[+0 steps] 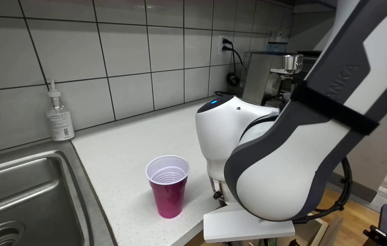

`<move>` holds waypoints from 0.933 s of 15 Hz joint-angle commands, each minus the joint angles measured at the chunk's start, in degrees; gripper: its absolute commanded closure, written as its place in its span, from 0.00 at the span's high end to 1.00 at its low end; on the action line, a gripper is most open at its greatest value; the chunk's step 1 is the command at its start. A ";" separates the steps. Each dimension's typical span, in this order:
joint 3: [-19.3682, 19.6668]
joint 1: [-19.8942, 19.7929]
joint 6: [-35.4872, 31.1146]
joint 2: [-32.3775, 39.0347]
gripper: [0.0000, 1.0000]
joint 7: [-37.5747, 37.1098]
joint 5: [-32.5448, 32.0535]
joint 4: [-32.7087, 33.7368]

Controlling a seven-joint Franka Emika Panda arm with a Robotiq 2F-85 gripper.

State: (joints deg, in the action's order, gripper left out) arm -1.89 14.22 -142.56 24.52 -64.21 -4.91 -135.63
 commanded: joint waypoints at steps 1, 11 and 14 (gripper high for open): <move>0.56 0.81 0.96 -1.90 1.00 0.40 0.37 -0.56; -0.56 -0.47 1.46 -9.85 1.00 6.75 0.54 -8.61; -0.94 -0.92 1.85 -12.85 1.00 10.81 0.33 -11.07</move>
State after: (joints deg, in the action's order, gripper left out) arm -1.90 14.36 -142.36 16.96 -57.83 -4.84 -143.11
